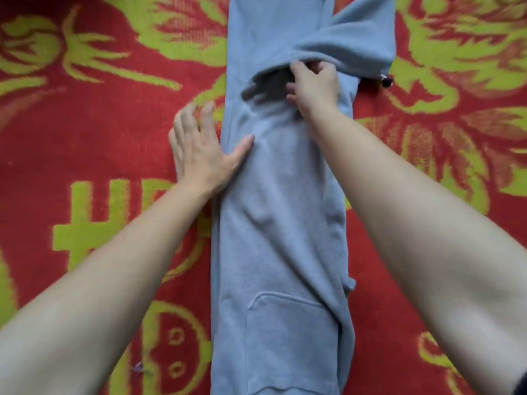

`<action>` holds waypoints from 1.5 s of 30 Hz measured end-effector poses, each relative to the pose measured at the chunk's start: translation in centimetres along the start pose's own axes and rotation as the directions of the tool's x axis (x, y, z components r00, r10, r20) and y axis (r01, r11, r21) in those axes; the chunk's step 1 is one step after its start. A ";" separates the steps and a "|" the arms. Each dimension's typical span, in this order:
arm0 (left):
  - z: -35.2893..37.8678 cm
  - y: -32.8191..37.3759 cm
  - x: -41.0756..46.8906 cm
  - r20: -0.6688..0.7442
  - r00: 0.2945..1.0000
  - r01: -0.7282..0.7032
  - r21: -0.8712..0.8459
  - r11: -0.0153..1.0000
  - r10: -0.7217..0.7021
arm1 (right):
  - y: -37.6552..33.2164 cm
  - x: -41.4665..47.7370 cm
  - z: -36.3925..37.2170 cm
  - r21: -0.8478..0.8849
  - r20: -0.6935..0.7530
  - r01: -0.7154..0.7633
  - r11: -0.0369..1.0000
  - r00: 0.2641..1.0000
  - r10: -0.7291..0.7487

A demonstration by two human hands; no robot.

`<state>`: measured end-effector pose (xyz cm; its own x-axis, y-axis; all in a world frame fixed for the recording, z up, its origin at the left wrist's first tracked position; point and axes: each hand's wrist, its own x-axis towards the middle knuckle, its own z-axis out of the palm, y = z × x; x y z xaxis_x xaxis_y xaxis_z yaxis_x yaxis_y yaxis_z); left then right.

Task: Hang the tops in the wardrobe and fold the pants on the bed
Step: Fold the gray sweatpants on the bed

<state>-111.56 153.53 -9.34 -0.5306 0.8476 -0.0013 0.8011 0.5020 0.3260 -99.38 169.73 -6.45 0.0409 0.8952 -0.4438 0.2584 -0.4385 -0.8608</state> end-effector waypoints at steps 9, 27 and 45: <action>3.4 -2.1 7.6 0.378 0.923 0.036 0.098 0.995 -0.070 | -3.8 3.4 2.8 0.273 -0.187 0.234 0.933 0.964 -0.187; 4.4 -2.5 8.0 0.409 0.906 0.077 0.104 0.992 -0.113 | -4.0 11.8 7.2 -0.847 0.338 0.443 0.295 0.876 -0.345; 3.6 -1.5 7.6 0.339 0.933 0.076 0.141 0.987 -0.120 | 8.2 -4.8 -3.3 -0.891 0.408 0.446 0.088 0.870 -0.276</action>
<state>-115.78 159.89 -13.26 -0.4973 0.7889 -0.3610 0.7897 0.5839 0.1883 -94.23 162.09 -10.54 -0.4295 0.8676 -0.2504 0.9008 0.4312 -0.0510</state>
